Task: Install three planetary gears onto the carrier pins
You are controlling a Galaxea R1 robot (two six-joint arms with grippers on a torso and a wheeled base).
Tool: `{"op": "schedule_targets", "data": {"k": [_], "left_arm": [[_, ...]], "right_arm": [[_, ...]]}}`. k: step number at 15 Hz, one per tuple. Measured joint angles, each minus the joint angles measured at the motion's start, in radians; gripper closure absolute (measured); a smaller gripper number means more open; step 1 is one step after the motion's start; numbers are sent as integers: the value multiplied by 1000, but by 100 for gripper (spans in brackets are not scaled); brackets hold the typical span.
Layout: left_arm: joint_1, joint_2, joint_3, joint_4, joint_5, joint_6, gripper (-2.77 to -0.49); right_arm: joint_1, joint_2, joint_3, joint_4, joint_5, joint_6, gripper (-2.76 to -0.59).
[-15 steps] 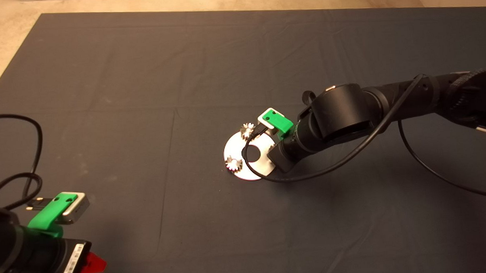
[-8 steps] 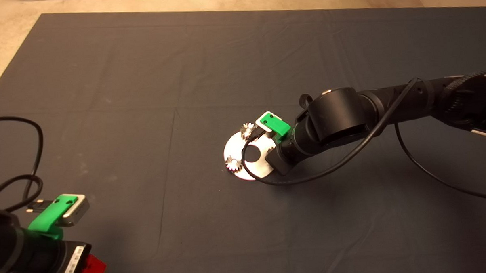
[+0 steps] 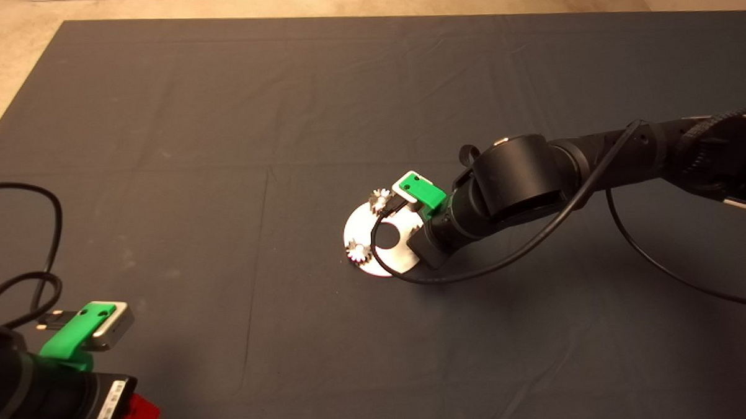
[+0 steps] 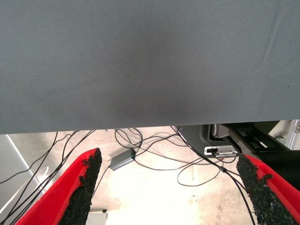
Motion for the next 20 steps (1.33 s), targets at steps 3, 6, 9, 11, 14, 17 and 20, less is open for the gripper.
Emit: {"op": "schedule_targets", "data": {"k": [3, 6, 9, 11, 14, 17, 20], "left_arm": [[0, -2, 0, 0, 0, 0, -204], [0, -3, 0, 0, 0, 0, -204], [0, -3, 0, 0, 0, 1, -204], [0, -3, 0, 0, 0, 2, -204], [0, -3, 0, 0, 0, 3, -204], [0, -3, 0, 0, 0, 3, -204], [0, -3, 0, 0, 0, 3, -204]], "right_arm": [[0, 3, -4, 0, 0, 0, -95], [-3, 9, -17, -1, 4, 1, -95], [-6, 17, -29, -1, 0, 1, -95], [-8, 22, -35, -1, -4, 1, -95], [-10, 22, -36, -1, -5, 1, -95], [-17, 22, -38, -4, -5, 0, -101], [-17, 23, -38, -5, -4, 1, -104]]}}
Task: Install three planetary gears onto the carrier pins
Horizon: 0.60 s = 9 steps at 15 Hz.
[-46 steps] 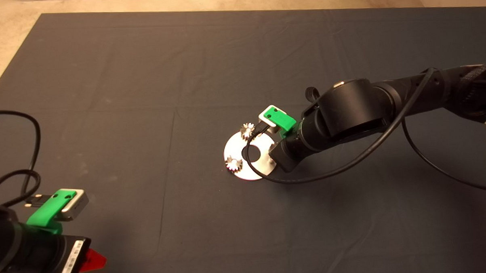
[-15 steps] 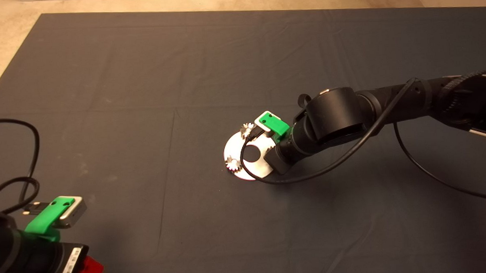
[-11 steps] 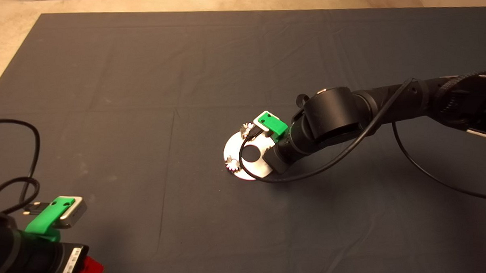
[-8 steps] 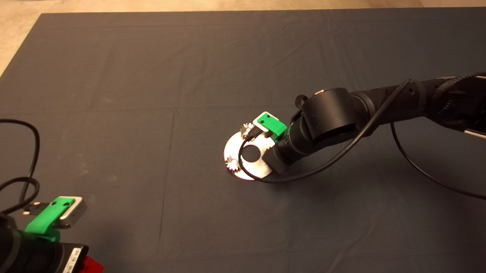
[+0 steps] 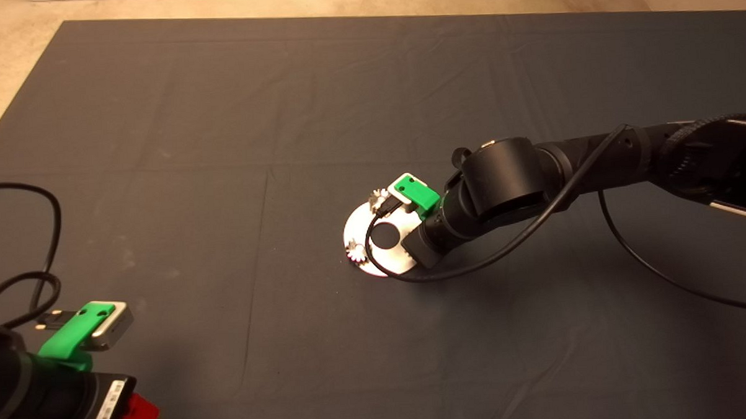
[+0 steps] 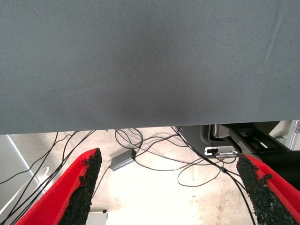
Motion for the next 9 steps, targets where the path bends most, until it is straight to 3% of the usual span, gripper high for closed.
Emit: {"op": "schedule_targets", "data": {"k": [6, 9], "left_arm": [[7, 0, 0, 0, 0, 0, -204], [9, -1, 0, 0, 0, 0, -211]], "right_arm": [[8, -8, 26, 1, 4, 17, -129], [64, -61, 122, 13, 10, 87, -143]]}}
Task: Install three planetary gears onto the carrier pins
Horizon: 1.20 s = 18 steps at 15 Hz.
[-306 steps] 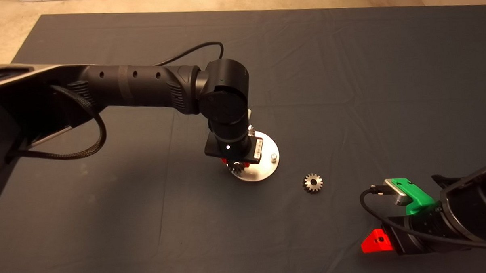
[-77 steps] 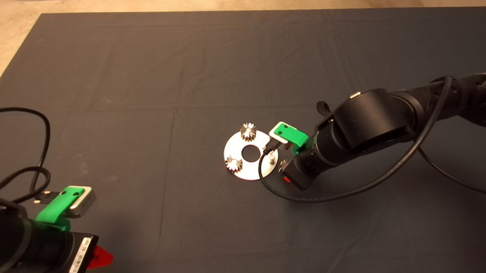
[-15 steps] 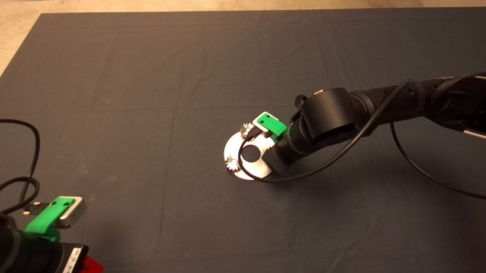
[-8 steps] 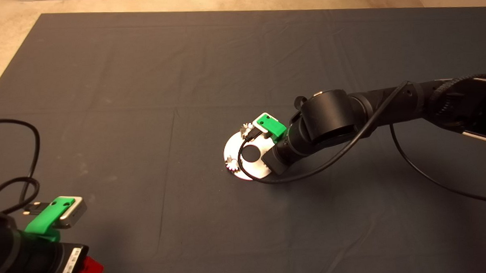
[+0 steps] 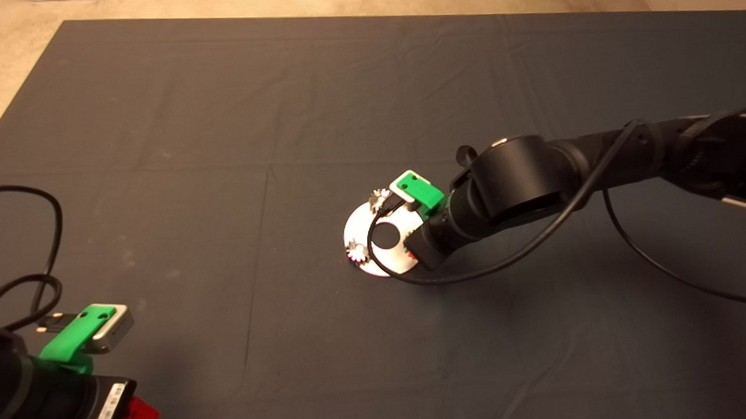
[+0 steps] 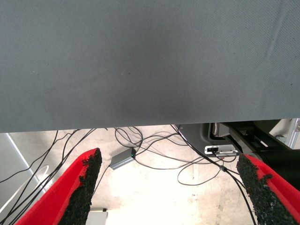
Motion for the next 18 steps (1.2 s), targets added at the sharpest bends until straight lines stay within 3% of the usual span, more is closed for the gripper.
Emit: {"op": "schedule_targets", "data": {"k": [3, 4, 7, 9, 10, 11, 12, 14, 16, 18], "left_arm": [[3, 1, 0, 0, 0, 4, -219], [3, 1, 0, 0, 0, 7, -226], [5, 1, 0, 0, -1, 9, -245], [5, 2, 0, 0, 0, 9, -249], [5, 3, 0, 0, 0, 9, -255], [8, 3, 2, 0, -1, 8, -260], [17, 4, 2, 0, -1, 8, -262], [42, 8, 2, 0, -1, -38, -276], [74, 50, 2, 0, 1, -121, -277], [83, 122, 4, 0, 1, -193, -277]], "right_arm": [[7, -148, 120, 27, 5, 67, -154], [7, -229, 171, 33, 5, 87, -160], [4, -565, 336, 76, -5, 136, -174], [-27, -735, 385, 90, -13, 156, -176], [-30, -746, 389, 90, -13, 158, -176], [-91, -828, 424, 100, -12, 173, -183], [-144, -864, 443, 119, -12, 198, -187], [-181, -869, 460, 131, -11, 269, -187], [-194, -783, 464, 132, -13, 381, -187], [-201, -672, 471, 142, 3, 521, -187]]}}
